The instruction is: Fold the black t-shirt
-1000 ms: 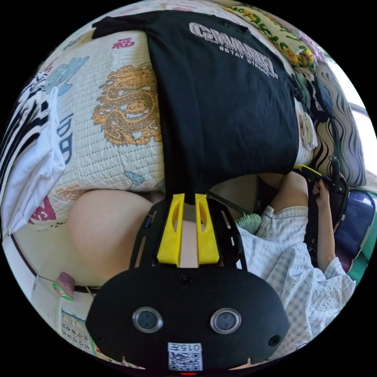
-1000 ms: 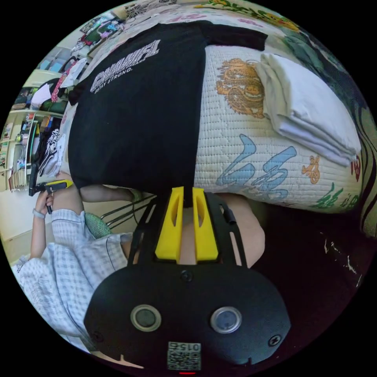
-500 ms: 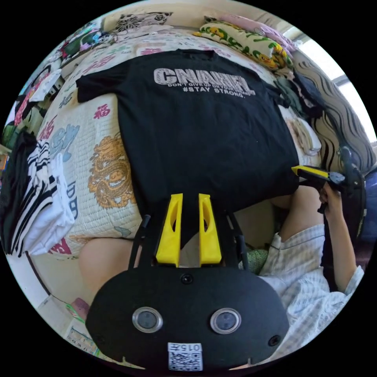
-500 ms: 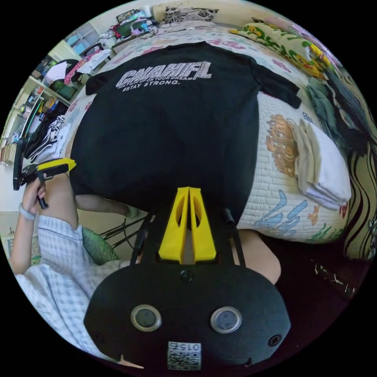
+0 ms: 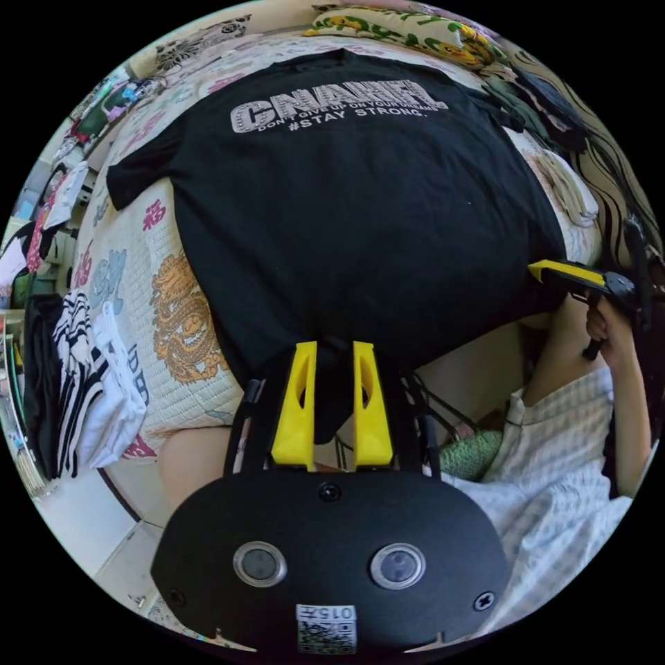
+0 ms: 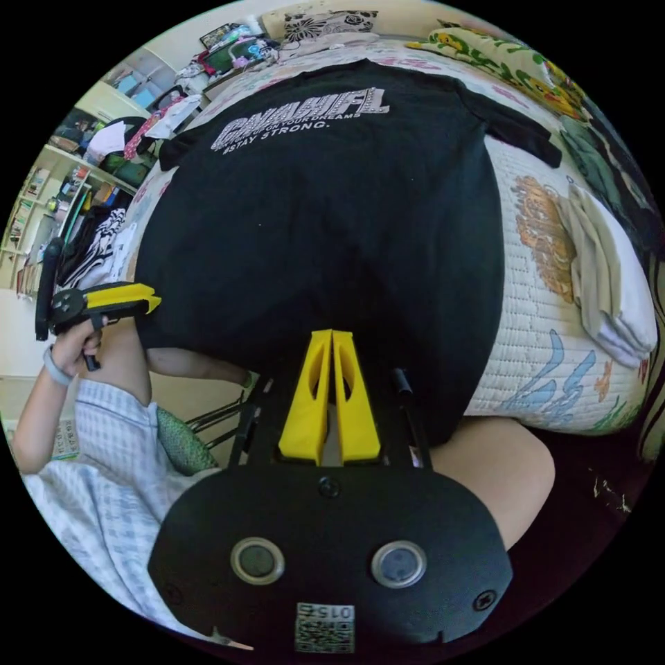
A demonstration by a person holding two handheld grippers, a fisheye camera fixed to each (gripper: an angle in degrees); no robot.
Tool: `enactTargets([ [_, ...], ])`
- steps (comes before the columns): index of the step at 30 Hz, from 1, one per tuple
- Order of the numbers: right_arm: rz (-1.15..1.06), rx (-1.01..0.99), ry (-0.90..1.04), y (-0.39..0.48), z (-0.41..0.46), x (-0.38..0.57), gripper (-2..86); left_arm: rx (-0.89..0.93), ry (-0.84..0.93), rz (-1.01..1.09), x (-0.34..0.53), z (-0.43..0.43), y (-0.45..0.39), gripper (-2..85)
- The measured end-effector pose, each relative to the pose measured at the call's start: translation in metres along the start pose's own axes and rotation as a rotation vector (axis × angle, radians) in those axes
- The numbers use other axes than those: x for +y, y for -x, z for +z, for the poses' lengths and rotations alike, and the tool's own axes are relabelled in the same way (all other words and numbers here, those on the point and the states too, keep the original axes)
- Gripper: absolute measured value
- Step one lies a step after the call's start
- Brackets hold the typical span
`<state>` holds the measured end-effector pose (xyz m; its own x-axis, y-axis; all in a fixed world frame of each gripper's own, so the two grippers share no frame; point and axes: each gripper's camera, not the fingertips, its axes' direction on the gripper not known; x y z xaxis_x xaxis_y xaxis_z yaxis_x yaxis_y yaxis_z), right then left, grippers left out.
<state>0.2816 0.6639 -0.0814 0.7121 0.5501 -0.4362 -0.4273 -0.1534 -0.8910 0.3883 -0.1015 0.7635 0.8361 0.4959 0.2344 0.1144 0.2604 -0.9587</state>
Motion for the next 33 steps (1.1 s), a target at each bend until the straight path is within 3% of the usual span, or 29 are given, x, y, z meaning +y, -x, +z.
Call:
enactTargets([
  [3, 0.015, -0.149, -0.077, -0.029, -0.024, 0.009, -0.3, 0.04, -0.114, 0.016, -0.024, -0.063, 0.004, 10.4],
  [7, 0.151, -0.124, -0.418, -0.088, -0.085, 0.016, 1.8, 0.051, -0.308, 0.13, -0.109, -0.149, -0.016, 10.1],
  [13, 0.28, -0.068, -0.646, -0.191, -0.144, -0.038, 5.3, 0.19, -0.468, 0.536, -0.355, -0.213, -0.139, 4.6],
  [17, 0.25, -0.09, -0.522, -0.252, -0.151, -0.097, 5.7, 0.28, -0.41, 0.584, -0.524, -0.195, -0.236, 6.8],
  [21, 0.231, -0.19, -0.361, -0.287, -0.135, -0.138, 6.8, 0.195, -0.247, 0.55, -0.638, -0.142, -0.309, 6.8],
  [28, 0.19, -0.231, -0.187, -0.307, -0.111, -0.17, 2.8, 0.085, -0.119, 0.527, -0.701, -0.077, -0.339, 4.9],
  [33, 0.152, -0.192, -0.232, -0.306, -0.128, -0.172, -0.6, 0.302, -0.263, 0.462, -0.696, -0.1, -0.278, 0.6],
])
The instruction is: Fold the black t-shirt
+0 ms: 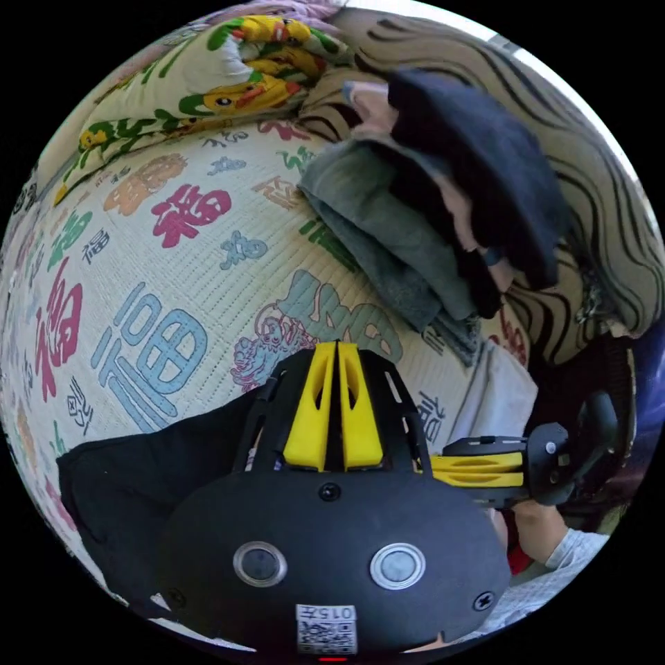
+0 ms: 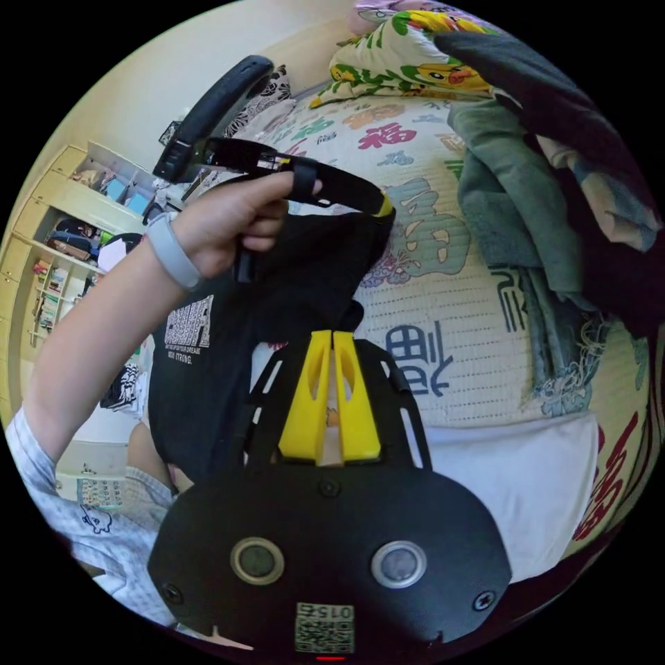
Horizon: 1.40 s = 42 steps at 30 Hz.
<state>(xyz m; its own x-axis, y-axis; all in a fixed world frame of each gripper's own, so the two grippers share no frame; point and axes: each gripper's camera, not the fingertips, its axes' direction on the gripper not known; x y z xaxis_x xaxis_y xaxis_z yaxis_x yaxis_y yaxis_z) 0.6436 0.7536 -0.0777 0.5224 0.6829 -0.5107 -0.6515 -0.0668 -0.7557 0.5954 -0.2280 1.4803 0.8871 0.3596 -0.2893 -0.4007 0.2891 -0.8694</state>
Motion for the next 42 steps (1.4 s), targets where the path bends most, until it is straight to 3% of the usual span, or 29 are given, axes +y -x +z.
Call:
enactTargets([
  [6, -0.055, 0.072, -0.114, 0.032, -0.029, -0.002, -1.0, 0.18, -0.257, -0.072, 0.079, -0.094, 0.065, -0.1],
  [12, -0.292, 0.063, -0.173, 0.122, -0.043, -0.005, -0.9, 0.115, -0.45, -0.183, 0.248, -0.166, 0.146, -0.2],
  [16, -0.451, 0.02, -0.075, 0.181, 0.0, -0.008, -0.9, 0.116, -0.428, -0.404, 0.351, -0.139, 0.203, -0.2],
  [20, -0.424, -0.105, 0.047, 0.188, 0.037, -0.003, -0.6, 0.1, -0.38, -0.588, 0.427, -0.101, 0.233, 2.2],
  [26, -0.297, -0.083, -0.096, 0.169, 0.009, -0.009, 3.3, -0.039, -0.407, -0.485, 0.418, -0.1, 0.209, 8.0],
  [32, -0.32, -0.064, 0.029, 0.201, 0.05, -0.038, 8.4, -0.101, -0.23, -0.476, 0.378, -0.049, 0.216, 3.6],
  [36, -0.33, 0.12, 0.137, 0.22, 0.088, -0.044, 0.5, -0.071, -0.35, -0.471, 0.381, -0.065, 0.219, 0.8],
  [39, -0.295, 0.069, 0.076, 0.218, 0.072, -0.038, -0.6, -0.106, -0.45, -0.516, 0.398, -0.085, 0.226, 0.3],
  [42, -0.222, 0.033, 0.028, 0.207, 0.057, -0.025, -0.8, -0.167, -0.424, -0.611, 0.413, -0.076, 0.247, 0.7],
])
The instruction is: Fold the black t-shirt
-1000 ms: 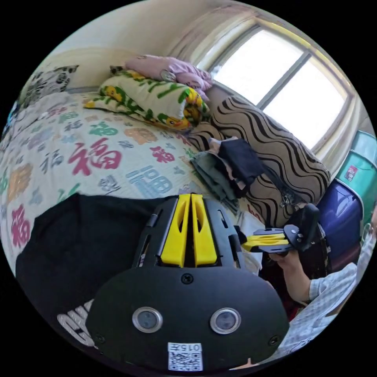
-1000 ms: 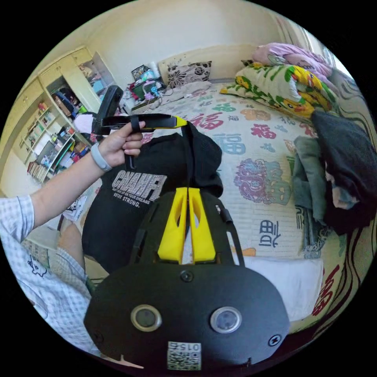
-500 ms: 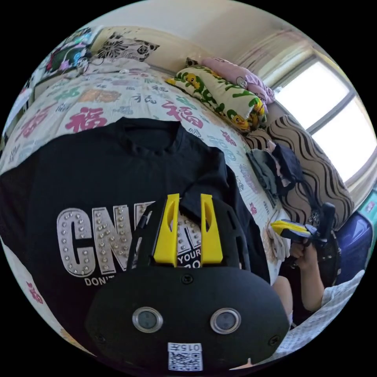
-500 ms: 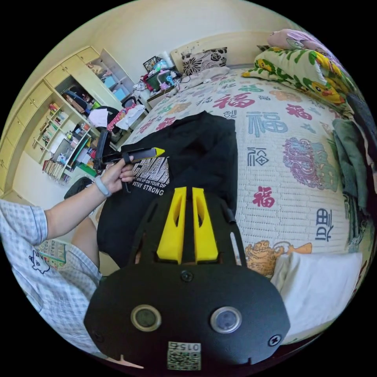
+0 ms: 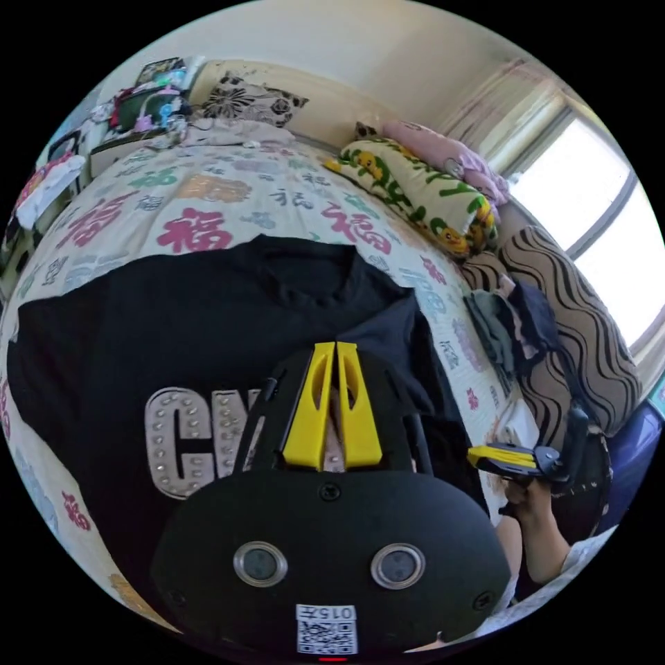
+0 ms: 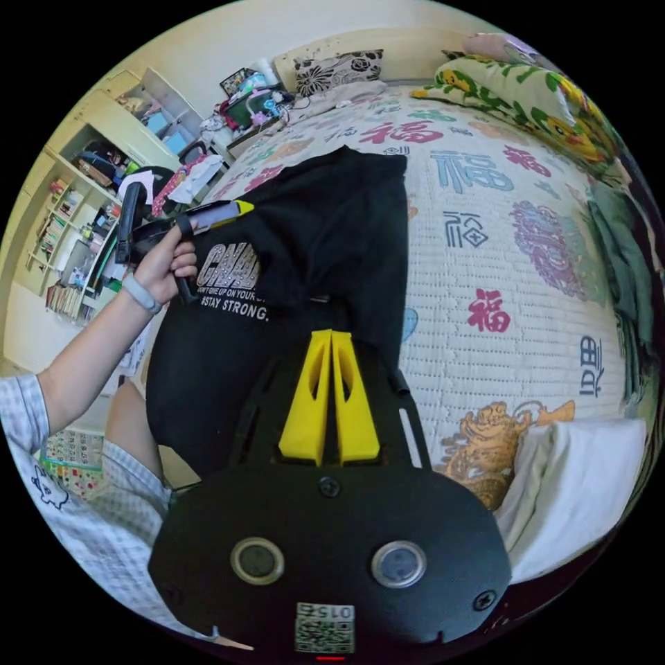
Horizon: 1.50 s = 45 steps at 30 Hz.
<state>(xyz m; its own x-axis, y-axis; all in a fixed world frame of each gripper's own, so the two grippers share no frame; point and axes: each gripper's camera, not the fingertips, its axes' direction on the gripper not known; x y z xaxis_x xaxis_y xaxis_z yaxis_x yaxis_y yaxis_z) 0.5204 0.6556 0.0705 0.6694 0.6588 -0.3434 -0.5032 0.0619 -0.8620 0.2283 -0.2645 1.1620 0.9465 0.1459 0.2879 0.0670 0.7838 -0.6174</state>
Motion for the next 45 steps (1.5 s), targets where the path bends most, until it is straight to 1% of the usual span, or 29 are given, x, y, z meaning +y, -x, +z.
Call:
enactTargets([
  [1, 0.011, -0.007, 0.024, -0.002, 0.002, 0.005, -0.8, 0.008, 0.031, -0.007, 0.0, 0.007, 0.004, 0.8],
  [3, 0.012, -0.041, 0.061, -0.004, 0.007, 0.009, -0.5, 0.082, 0.129, -0.03, 0.001, 0.027, 0.014, 3.6],
  [5, 0.011, -0.059, 0.026, -0.003, 0.002, 0.01, 1.0, 0.077, 0.112, 0.006, -0.002, 0.025, 0.007, 6.7],
  [7, 0.02, -0.073, -0.04, -0.002, -0.008, 0.005, 3.8, 0.041, 0.045, 0.082, -0.011, 0.016, -0.011, 7.7],
  [8, -0.001, -0.062, -0.08, 0.001, -0.013, -0.001, 6.2, 0.012, 0.009, 0.146, -0.022, 0.013, -0.028, 8.1],
  [9, -0.015, -0.047, -0.093, 0.004, -0.014, -0.005, 6.7, 0.001, -0.01, 0.215, -0.036, 0.016, -0.049, 8.4],
  [10, -0.049, -0.014, -0.1, 0.011, -0.014, -0.014, 7.6, 0.004, -0.012, 0.251, -0.044, 0.02, -0.06, 8.5],
  [12, -0.111, 0.017, -0.074, 0.024, -0.007, -0.029, 8.5, 0.031, 0.024, 0.345, -0.078, 0.054, -0.102, 9.4],
  [13, -0.15, 0.051, -0.036, 0.034, 0.003, -0.039, 8.5, 0.039, 0.043, 0.357, -0.086, 0.066, -0.111, 9.6],
  [15, -0.188, 0.153, 0.046, 0.045, 0.022, -0.05, 7.8, 0.024, 0.138, 0.359, -0.114, 0.125, -0.136, 9.1],
  [16, -0.215, 0.219, 0.092, 0.05, 0.032, -0.052, 6.4, 0.025, 0.17, 0.362, -0.119, 0.141, -0.141, 7.9],
  [18, -0.217, 0.221, 0.08, 0.052, 0.032, -0.051, 3.9, 0.024, 0.328, 0.37, -0.137, 0.198, -0.158, 3.2],
  [19, -0.184, 0.212, 0.05, 0.049, 0.026, -0.047, 2.9, 0.029, 0.343, 0.365, -0.142, 0.206, -0.16, 2.0],
  [20, -0.14, 0.233, 0.023, 0.042, 0.019, -0.042, 2.1, 0.066, 0.291, 0.333, -0.152, 0.211, -0.162, 1.3],
  [21, -0.119, 0.247, 0.003, 0.038, 0.014, -0.039, 1.6, 0.148, 0.223, 0.279, -0.161, 0.211, -0.16, 0.9],
  [23, -0.033, 0.242, -0.087, 0.017, -0.005, -0.024, 0.6, 0.278, 0.228, 0.211, -0.172, 0.226, -0.158, 0.6],
  [24, -0.012, 0.207, -0.102, 0.011, -0.009, -0.022, 0.5, 0.263, 0.253, 0.211, -0.175, 0.241, -0.162, 0.6],
  [25, 0.032, 0.112, -0.111, 0.0, -0.012, -0.02, 0.5, 0.241, 0.262, 0.224, -0.174, 0.247, -0.164, 0.7],
  [26, 0.065, 0.069, -0.111, -0.006, -0.011, -0.019, 0.6, 0.208, 0.28, 0.243, -0.174, 0.259, -0.166, 1.0],
  [29, 0.113, 0.068, -0.081, -0.009, 0.0, -0.02, 1.5, 0.297, 0.298, 0.191, -0.177, 0.266, -0.149, 3.2],
  [31, 0.15, 0.042, -0.094, -0.011, -0.002, -0.015, 1.7, 0.318, 0.264, 0.195, -0.174, 0.249, -0.134, 6.4],
  [34, 0.147, 0.059, -0.153, 0.0, -0.015, -0.004, 2.3, 0.324, 0.256, 0.328, -0.147, 0.207, -0.124, 9.4],
  [35, 0.089, 0.033, -0.165, 0.013, -0.02, -0.002, 3.2, 0.32, 0.248, 0.406, -0.127, 0.191, -0.126, 9.8],
  [36, 0.054, 0.019, -0.165, 0.021, -0.022, -0.002, 4.8, 0.291, 0.258, 0.47, -0.106, 0.18, -0.128, 9.9],
  [37, -0.002, 0.012, -0.154, 0.039, -0.022, -0.004, 8.0, 0.273, 0.268, 0.49, -0.096, 0.178, -0.128, 10.0],
  [39, -0.064, 0.041, -0.118, 0.064, -0.016, -0.01, 10.1, 0.199, 0.33, 0.479, -0.066, 0.185, -0.121, 10.1],
  [43, -0.13, 0.095, -0.019, 0.098, 0.014, -0.024, 9.1, 0.115, 0.293, 0.43, -0.043, 0.202, -0.113, 8.0],
  [45, -0.108, 0.156, 0.025, 0.103, 0.027, -0.027, 8.1, 0.011, 0.26, 0.448, -0.035, 0.213, -0.118, 3.2],
])
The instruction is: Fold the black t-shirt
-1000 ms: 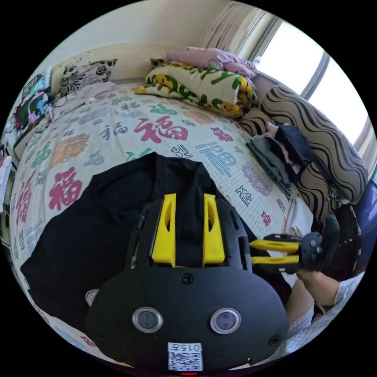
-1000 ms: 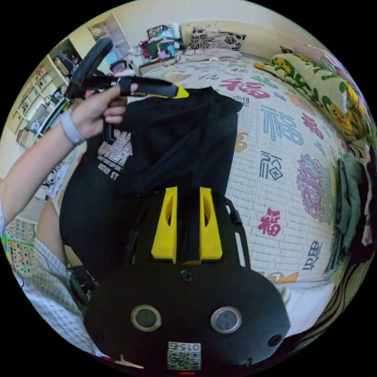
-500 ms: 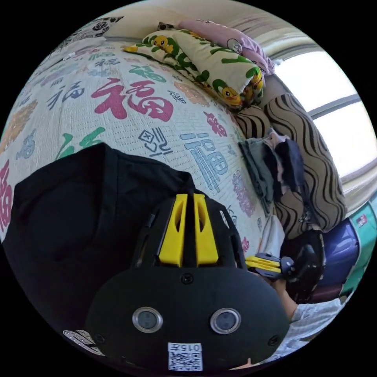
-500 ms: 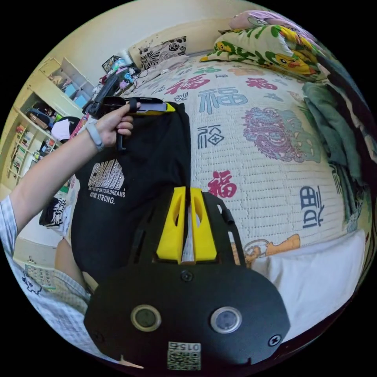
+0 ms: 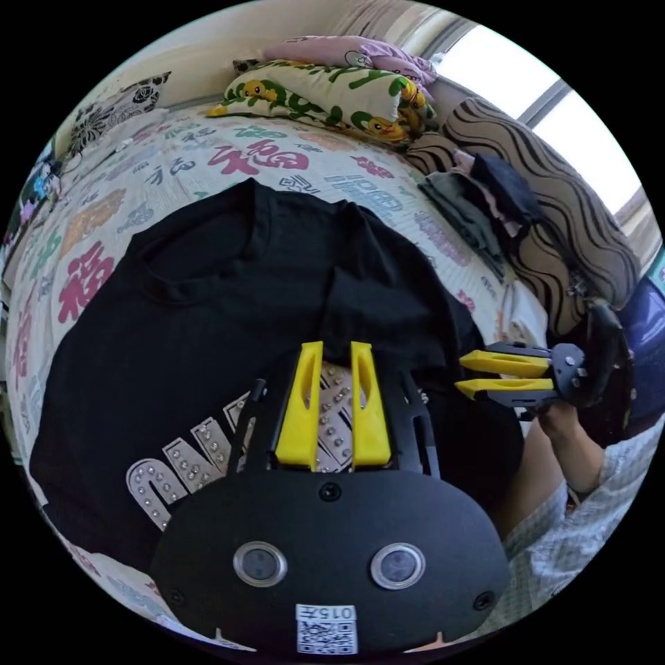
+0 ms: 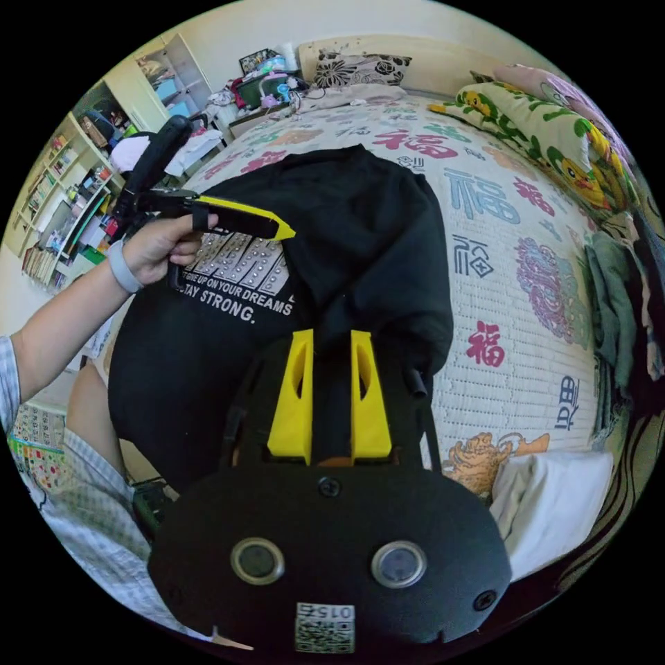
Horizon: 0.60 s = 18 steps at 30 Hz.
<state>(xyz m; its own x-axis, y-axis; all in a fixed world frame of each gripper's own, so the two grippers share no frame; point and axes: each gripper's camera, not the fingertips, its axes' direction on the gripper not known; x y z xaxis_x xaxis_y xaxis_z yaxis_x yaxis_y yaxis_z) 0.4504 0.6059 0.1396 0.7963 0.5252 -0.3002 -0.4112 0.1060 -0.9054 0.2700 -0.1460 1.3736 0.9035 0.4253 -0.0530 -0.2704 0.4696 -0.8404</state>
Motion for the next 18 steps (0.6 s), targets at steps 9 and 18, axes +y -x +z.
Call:
enactTargets([
  [9, 0.005, 0.003, -0.022, 0.016, -0.011, 0.007, -0.3, 0.115, -0.216, -0.234, 0.048, -0.019, 0.058, 0.1],
  [18, 0.097, -0.094, -0.052, 0.026, -0.011, -0.003, 1.0, 0.078, -0.084, -0.023, 0.084, 0.048, -0.012, 4.3],
])
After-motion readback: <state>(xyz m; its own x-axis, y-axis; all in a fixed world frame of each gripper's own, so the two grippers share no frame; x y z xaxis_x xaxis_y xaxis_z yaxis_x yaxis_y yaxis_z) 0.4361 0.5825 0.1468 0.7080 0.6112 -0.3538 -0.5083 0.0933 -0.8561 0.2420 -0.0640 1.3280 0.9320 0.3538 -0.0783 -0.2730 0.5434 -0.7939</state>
